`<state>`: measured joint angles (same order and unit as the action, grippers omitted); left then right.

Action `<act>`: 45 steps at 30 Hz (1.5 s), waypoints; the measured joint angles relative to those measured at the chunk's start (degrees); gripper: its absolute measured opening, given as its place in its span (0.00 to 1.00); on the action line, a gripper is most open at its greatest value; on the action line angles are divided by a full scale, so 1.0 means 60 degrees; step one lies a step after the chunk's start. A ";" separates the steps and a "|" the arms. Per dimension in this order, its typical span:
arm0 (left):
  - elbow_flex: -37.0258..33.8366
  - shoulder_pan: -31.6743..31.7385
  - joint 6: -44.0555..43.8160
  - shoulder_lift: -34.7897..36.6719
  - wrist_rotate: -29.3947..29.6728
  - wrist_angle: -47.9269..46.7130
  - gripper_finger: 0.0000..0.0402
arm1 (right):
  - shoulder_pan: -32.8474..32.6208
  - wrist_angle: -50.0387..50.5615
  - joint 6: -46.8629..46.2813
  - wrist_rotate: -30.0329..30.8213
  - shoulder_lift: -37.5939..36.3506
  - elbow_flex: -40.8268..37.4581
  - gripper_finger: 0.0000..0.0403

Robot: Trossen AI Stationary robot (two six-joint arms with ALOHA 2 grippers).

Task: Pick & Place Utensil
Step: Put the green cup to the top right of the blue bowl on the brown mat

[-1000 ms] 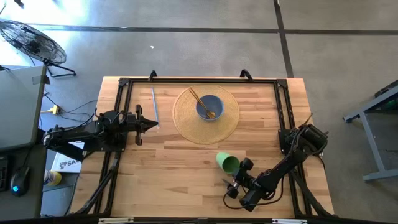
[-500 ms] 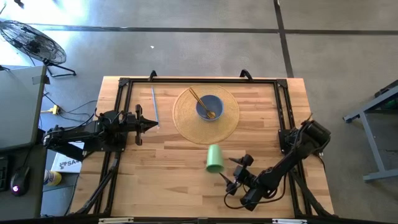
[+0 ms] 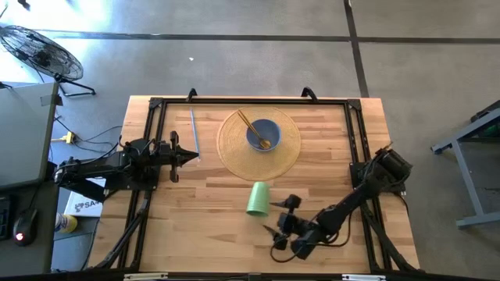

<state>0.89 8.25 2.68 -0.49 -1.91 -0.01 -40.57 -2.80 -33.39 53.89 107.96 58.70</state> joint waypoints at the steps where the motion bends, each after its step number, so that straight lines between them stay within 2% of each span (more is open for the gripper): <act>1: 0.0000 -0.0003 0.0000 -0.0003 0.0000 0.0000 0.00 | 0.0105 -0.0048 0.0550 -0.0011 0.0132 0.0228 0.95; 7: 0.0000 0.0000 0.0000 0.0000 0.0000 0.0000 0.00 | 0.0693 0.0345 0.2137 0.0493 0.0994 0.1508 0.95; 16: 0.0000 -0.0003 0.0000 0.0000 0.0000 0.0001 0.00 | 0.0847 0.1075 0.2099 0.1436 0.1279 0.1799 0.95; 20: 0.0000 -0.0002 0.0000 0.0000 0.0000 0.0002 0.00 | 0.0847 0.1314 0.2169 0.1188 0.1279 0.1799 0.93; 24: 0.0000 -0.0002 0.0000 -0.0001 0.0001 0.0000 0.00 | 0.0970 0.0844 0.2528 0.0685 0.1279 0.1799 0.91; 30: 0.0000 0.0000 0.0000 0.0000 0.0000 0.0004 0.00 | 0.1577 -0.1247 0.4815 0.0396 0.2069 0.2134 0.91; 32: 0.0000 -0.0001 0.0000 -0.0001 0.0004 0.0000 0.00 | 0.1800 -0.1266 0.5348 0.0366 0.2544 0.2796 0.91; 35: 0.0000 -0.0002 0.0000 -0.0002 0.0002 0.0000 0.00 | 0.2005 -0.0494 0.5990 0.0918 0.3245 0.3962 0.90; 37: 0.0000 -0.0001 0.0000 -0.0001 0.0000 0.0002 0.00 | 0.2077 0.0381 0.5929 0.1114 0.3618 0.4680 0.90; 40: 0.0000 -0.0004 0.0000 -0.0003 0.0000 0.0004 0.00 | 0.2143 0.1762 0.4869 0.1489 0.3924 0.5456 0.90; 45: 0.0000 -0.0002 0.0000 -0.0001 0.0002 0.0001 0.00 | 0.2206 0.3432 0.3130 0.1749 0.4033 0.5836 0.90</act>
<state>0.89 8.24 2.68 -0.50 -1.90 0.00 -27.33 17.80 -14.61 64.38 132.16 93.71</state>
